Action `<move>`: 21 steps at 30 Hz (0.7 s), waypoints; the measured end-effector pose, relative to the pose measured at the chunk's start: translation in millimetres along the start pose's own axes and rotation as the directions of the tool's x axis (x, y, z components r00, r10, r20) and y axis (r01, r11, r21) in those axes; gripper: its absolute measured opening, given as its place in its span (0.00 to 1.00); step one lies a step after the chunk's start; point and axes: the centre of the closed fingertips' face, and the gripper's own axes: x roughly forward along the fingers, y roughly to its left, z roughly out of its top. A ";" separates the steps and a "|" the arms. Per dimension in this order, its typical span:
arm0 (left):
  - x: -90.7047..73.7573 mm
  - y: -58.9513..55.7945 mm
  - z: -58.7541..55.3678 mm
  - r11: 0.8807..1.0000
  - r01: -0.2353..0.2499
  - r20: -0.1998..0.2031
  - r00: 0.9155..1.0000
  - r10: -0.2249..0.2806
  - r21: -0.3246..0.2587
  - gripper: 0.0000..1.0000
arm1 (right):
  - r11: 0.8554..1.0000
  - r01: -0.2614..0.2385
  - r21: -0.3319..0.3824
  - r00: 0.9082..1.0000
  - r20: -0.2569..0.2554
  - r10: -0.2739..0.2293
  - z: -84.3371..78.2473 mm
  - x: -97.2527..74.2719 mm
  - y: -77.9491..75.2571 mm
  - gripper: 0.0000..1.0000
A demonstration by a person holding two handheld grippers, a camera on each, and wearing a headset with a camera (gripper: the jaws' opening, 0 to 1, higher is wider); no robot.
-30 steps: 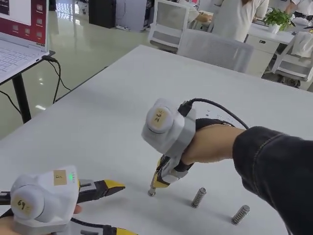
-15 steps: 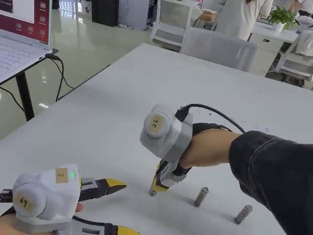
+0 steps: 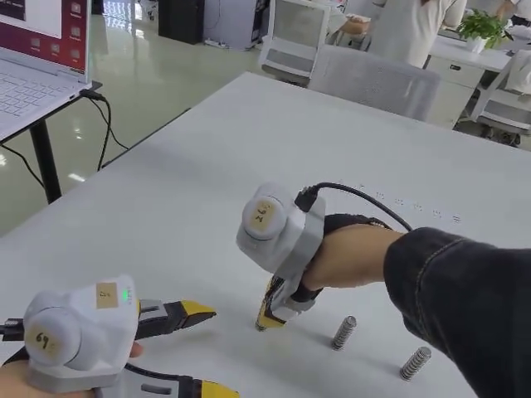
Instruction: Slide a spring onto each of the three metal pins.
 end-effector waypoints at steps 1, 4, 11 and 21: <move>0.0 0.0 0.0 1.000 0.000 0.000 1.000 0.000 0.000 0.56 | 1.000 -0.001 0.002 1.000 0.000 0.001 -0.2 0.5 0.0 0.09; 0.1 0.3 -0.3 1.000 -0.001 -0.001 1.000 0.001 0.000 0.56 | 1.000 -0.001 0.003 1.000 -0.004 0.001 -1.7 2.5 0.0 0.09; 0.6 1.1 0.0 1.000 -0.003 -0.001 1.000 0.003 -0.002 0.56 | 1.000 -0.002 -0.002 1.000 0.006 0.002 -1.3 4.2 0.1 0.14; 1.2 1.0 0.3 1.000 -0.003 -0.003 1.000 0.003 0.002 0.56 | 1.000 0.005 -0.008 1.000 0.024 -0.005 -6.9 1.9 -0.8 0.28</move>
